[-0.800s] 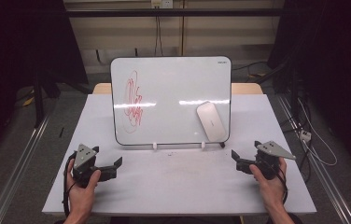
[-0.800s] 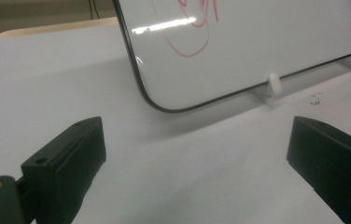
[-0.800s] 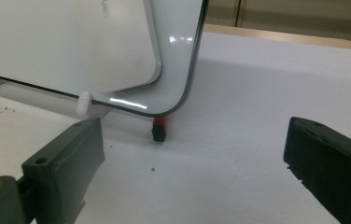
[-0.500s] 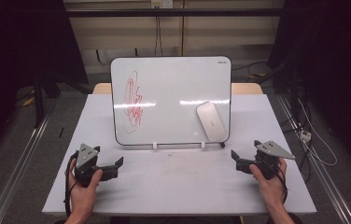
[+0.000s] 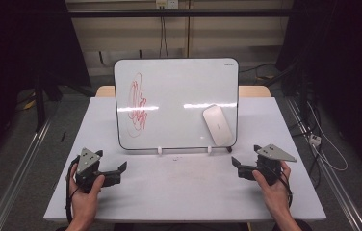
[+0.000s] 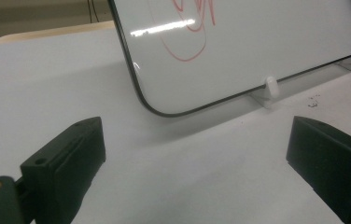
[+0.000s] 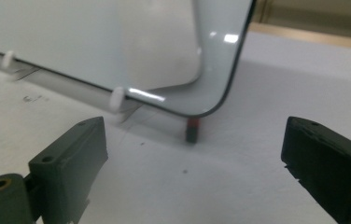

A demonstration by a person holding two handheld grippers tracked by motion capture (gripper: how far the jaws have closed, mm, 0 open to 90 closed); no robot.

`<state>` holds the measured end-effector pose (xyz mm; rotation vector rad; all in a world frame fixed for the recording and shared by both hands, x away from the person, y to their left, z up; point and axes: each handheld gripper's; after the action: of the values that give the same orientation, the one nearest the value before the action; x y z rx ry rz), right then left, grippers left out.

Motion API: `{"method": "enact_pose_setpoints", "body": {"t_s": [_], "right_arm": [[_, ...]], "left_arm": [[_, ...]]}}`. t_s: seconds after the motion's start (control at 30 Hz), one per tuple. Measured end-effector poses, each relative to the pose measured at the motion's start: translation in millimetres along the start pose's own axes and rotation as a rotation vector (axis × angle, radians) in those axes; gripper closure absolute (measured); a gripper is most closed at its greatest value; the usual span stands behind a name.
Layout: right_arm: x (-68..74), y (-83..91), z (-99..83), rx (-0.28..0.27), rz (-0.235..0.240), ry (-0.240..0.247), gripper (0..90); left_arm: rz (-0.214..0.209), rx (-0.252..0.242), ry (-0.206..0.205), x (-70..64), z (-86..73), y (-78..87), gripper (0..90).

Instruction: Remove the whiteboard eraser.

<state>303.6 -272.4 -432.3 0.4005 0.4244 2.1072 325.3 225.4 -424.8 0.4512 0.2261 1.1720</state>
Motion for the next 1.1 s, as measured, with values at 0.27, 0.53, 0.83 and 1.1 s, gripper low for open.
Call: {"method": "enact_pose_setpoints", "body": {"t_s": [0.27, 0.53, 0.83, 1.1], "right_arm": [[6.9, -7.6, 13.5, 0.016, 0.000, 0.059, 7.7], [11.2, -19.5, 32.9, 0.021, 0.008, 0.099, 9.1], [18.7, -38.3, 53.6, 0.041, -0.003, 0.153, 12.9], [21.4, -55.3, 72.8, 0.045, -0.047, 0.213, 18.7]], "left_arm": [[0.001, 0.001, 0.012, 3.5, -1.9, 1.0, 4.6], [0.003, 0.001, 0.013, 2.7, 0.4, -0.9, 4.6], [0.000, 0.019, 0.011, 2.1, -2.0, -1.6, 4.6], [0.000, 0.015, 0.011, 4.0, -3.2, -0.6, 4.6]]}}
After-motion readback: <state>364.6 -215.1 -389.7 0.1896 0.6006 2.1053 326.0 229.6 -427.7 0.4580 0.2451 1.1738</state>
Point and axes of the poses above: each handheld gripper's, and its own axes: y roughly backward along the jaws, z roughly out of its top, x roughly to its left, and after that the axes turned 10 degrees about z, right-handed
